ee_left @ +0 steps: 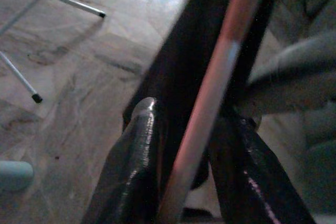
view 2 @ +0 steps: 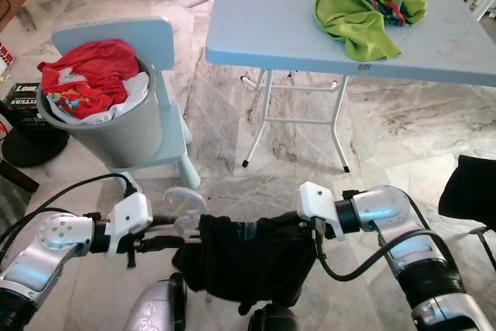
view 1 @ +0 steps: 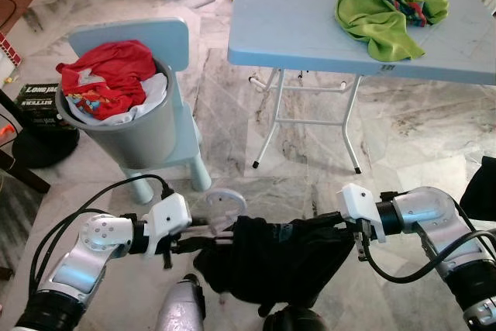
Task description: Hang hanger
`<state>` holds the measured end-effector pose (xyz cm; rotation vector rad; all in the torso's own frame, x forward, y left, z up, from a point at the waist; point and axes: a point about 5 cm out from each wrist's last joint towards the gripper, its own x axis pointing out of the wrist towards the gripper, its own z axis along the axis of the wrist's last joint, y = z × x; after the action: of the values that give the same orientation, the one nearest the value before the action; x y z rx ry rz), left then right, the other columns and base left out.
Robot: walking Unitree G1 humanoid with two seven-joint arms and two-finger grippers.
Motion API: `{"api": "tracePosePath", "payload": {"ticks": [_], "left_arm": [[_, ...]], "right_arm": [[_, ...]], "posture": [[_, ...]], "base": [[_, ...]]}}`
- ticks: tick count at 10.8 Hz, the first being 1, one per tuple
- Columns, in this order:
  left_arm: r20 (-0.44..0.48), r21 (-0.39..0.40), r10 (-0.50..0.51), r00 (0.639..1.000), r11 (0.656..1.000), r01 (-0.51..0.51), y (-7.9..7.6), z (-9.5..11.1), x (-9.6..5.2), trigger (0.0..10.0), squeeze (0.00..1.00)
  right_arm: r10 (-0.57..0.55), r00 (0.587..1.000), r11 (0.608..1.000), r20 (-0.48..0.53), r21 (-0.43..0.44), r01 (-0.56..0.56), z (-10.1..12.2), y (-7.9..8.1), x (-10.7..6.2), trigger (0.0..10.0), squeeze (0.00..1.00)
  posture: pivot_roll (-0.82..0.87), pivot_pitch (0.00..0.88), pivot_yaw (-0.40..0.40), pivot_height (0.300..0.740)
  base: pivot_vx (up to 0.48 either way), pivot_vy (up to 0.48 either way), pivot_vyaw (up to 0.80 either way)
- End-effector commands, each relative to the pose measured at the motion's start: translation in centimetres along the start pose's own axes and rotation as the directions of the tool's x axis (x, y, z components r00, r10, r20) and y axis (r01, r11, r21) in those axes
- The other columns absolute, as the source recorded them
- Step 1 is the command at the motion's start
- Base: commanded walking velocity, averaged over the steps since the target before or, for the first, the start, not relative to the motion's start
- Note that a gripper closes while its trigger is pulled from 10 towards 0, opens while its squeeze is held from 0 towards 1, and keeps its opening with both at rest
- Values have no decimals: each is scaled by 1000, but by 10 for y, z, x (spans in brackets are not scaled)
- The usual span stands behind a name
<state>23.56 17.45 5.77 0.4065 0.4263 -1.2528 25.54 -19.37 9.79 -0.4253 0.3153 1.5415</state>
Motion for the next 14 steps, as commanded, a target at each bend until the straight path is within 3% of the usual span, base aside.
{"api": "tracePosePath", "payload": {"ticks": [1,7,10,11,12,14], "left_arm": [[-23,33,-25,999,999,26,-2,0,1,0,0],[1,0,-57,998,998,57,-6,0,8,0,0],[88,-21,32,996,999,-30,-1,3,13,0,0],[95,-18,45,994,999,-43,-1,3,13,0,0],[114,-28,64,991,998,-61,-1,2,14,0,0],[187,-52,143,972,989,-136,3,5,15,0,0]], "right_arm": [[20,1000,999,12,-31,-20,5,-2,0,10000,0],[20,1000,999,24,-38,-19,6,-3,3,10000,0],[20,999,999,30,-35,-19,7,-4,3,10000,0],[36,999,999,33,0,-36,6,-4,3,10000,82],[41,998,999,47,24,-42,8,-7,2,10000,1000],[-12,999,1000,37,-20,13,10,-17,2,10000,1000]], "posture": [[51,152,-41,740],[47,150,-41,740],[49,150,-44,740],[49,150,-45,740],[50,152,-47,740],[51,153,-49,740]], "base": [[0,0,0],[0,0,0],[0,0,0],[0,0,0],[0,0,0],[0,0,0]]}}
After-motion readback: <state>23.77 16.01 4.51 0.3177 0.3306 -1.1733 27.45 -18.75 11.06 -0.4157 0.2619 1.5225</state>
